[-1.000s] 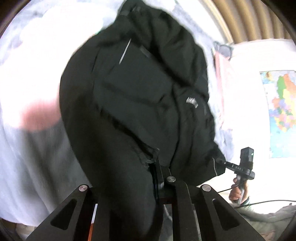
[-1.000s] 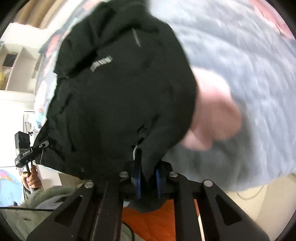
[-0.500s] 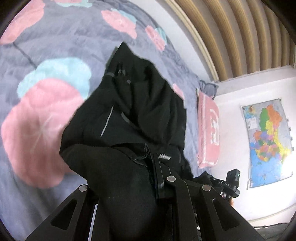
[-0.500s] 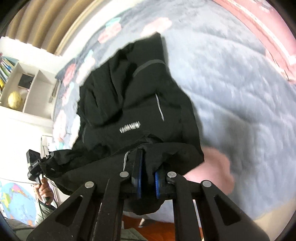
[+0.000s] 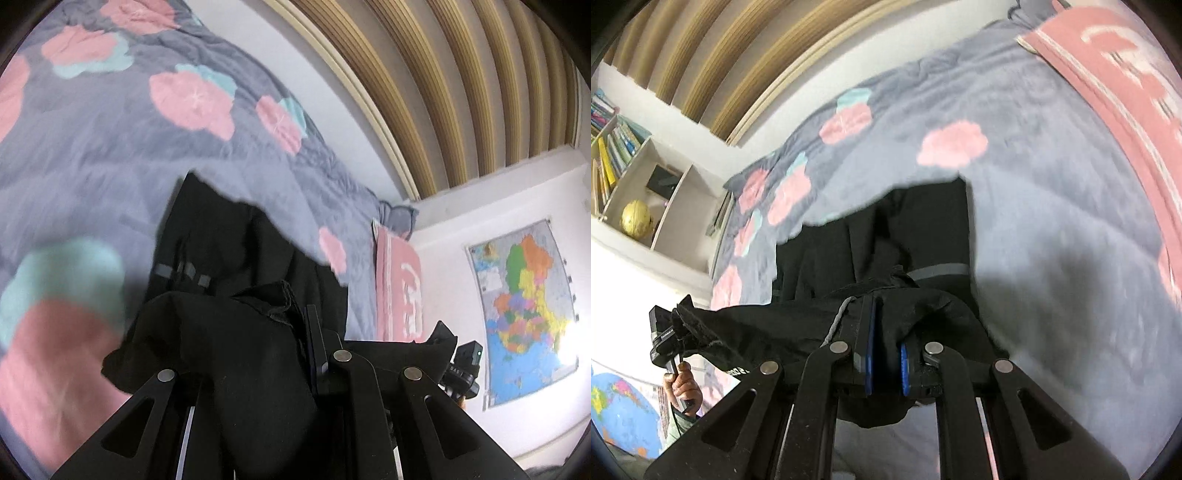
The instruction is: Fold large clothes
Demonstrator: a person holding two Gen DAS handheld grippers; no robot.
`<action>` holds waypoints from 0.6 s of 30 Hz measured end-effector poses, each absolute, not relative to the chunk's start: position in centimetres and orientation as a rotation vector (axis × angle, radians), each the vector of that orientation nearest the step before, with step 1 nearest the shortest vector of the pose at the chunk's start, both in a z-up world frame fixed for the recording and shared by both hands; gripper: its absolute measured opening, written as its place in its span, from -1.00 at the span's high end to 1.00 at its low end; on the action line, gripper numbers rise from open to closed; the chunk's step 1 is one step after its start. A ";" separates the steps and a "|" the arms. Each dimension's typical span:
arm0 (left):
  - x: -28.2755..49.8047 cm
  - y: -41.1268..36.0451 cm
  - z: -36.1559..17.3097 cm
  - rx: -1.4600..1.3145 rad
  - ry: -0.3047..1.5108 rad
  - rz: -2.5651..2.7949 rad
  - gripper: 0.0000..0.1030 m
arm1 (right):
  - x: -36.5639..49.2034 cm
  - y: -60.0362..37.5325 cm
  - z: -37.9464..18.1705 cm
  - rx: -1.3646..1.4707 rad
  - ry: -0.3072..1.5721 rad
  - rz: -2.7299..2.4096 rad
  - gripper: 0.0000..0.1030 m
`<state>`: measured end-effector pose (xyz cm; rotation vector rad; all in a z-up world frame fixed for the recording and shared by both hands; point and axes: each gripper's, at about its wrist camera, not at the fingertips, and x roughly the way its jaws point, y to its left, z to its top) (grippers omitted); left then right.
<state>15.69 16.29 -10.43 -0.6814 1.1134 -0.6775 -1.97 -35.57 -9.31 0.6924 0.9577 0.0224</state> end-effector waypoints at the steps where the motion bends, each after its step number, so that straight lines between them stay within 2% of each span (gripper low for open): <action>1: 17.4 15.6 -10.6 -0.676 1.110 -0.671 0.69 | -0.6 -36.0 -9.4 0.682 0.958 0.015 0.74; 6: 24.3 12.8 -13.5 -0.678 1.153 -0.614 0.64 | 7.5 -38.5 -12.5 0.678 1.015 -0.047 0.74; 8: 27.4 11.8 -16.1 -0.674 1.200 -0.577 0.57 | 10.9 -39.3 -15.5 0.696 1.068 -0.075 0.74; 15: 33.5 9.2 -28.0 -0.754 1.436 -0.479 0.55 | 17.4 -40.3 -28.0 0.809 1.254 -0.138 0.74; 18: 34.2 9.2 -29.9 -0.801 1.456 -0.489 0.56 | 18.1 -40.3 -29.5 0.804 1.265 -0.154 0.75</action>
